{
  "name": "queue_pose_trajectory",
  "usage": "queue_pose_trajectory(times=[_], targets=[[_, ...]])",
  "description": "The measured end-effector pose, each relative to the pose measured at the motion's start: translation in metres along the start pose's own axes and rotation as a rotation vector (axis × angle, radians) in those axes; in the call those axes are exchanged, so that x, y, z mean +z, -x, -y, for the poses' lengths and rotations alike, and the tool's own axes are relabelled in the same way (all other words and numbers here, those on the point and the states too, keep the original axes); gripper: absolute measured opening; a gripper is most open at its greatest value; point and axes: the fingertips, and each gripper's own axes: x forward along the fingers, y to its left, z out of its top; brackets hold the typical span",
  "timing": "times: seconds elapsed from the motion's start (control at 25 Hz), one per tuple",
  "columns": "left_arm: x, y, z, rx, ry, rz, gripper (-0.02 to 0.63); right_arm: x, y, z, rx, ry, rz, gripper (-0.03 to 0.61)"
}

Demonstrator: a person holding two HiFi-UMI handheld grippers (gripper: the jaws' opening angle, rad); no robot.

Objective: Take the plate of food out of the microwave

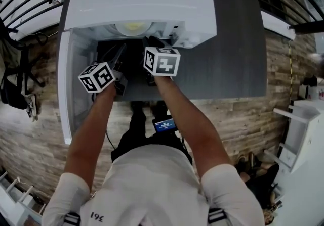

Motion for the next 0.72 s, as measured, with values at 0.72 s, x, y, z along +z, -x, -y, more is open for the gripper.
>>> queue_pose_trajectory(times=[0.72], targets=[[-0.003, -0.011, -0.012, -0.026, 0.047, -0.024, 0.055, 0.007, -0.032, 0.005, -0.002, -0.277, -0.029, 0.084]])
